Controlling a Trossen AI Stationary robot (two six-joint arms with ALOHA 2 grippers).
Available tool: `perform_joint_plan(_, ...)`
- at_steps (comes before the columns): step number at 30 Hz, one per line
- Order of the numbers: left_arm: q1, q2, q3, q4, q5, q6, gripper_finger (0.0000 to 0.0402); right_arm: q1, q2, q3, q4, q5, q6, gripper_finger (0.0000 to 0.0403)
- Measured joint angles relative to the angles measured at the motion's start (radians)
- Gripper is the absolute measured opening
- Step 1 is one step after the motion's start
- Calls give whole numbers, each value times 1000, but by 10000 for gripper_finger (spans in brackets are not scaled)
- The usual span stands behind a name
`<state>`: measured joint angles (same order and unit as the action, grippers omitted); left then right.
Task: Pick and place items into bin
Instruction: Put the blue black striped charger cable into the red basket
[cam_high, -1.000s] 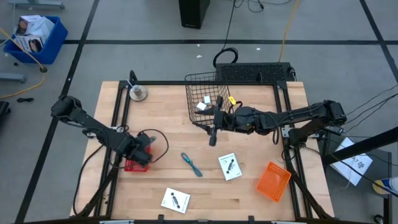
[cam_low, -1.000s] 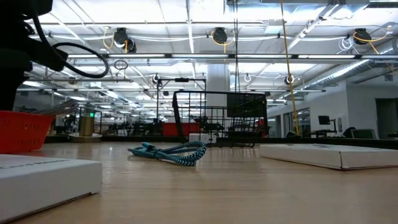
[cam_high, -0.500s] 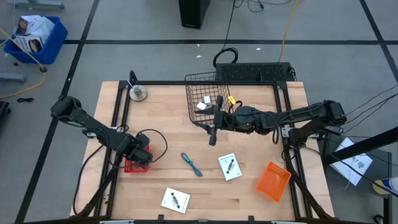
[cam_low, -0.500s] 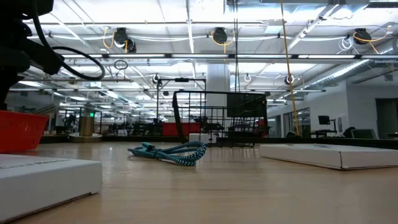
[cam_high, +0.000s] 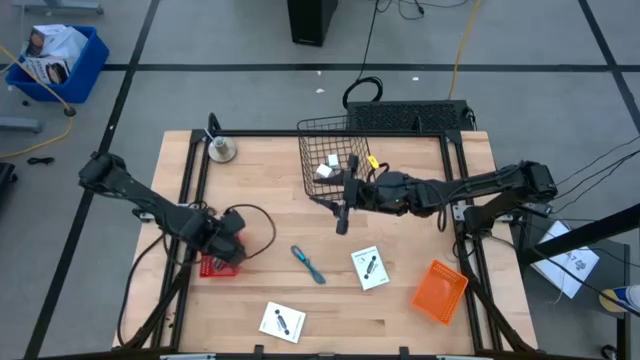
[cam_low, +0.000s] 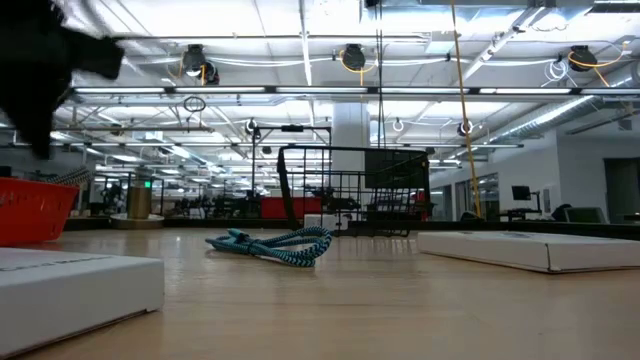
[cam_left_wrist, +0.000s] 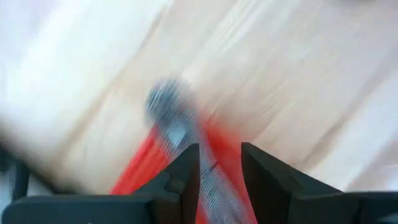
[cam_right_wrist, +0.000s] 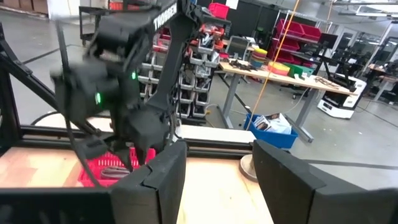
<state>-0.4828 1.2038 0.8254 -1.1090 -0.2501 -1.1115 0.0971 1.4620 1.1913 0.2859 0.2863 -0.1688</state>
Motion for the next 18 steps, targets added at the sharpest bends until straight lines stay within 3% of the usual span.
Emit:
perform_joint_plan(3, 0, -2, 47, 106, -69, 237, 122, 0, 0, -1, 4, 0, 0, 177)
perform_joint_plan(8, 24, 13, 39, 438, -121, 597, 122, 0, 0, -1, 1, 0, 24, 179)
perform_joint_plan(13, 143, 75, 39, 607, -13, 787, 134, 3, 0, -1, -19, 0, 55, 179)
perform_joint_plan(18, 179, 188, 38, 720, 51, 1037, 173, 3, 0, -1, -56, 0, 86, 177)
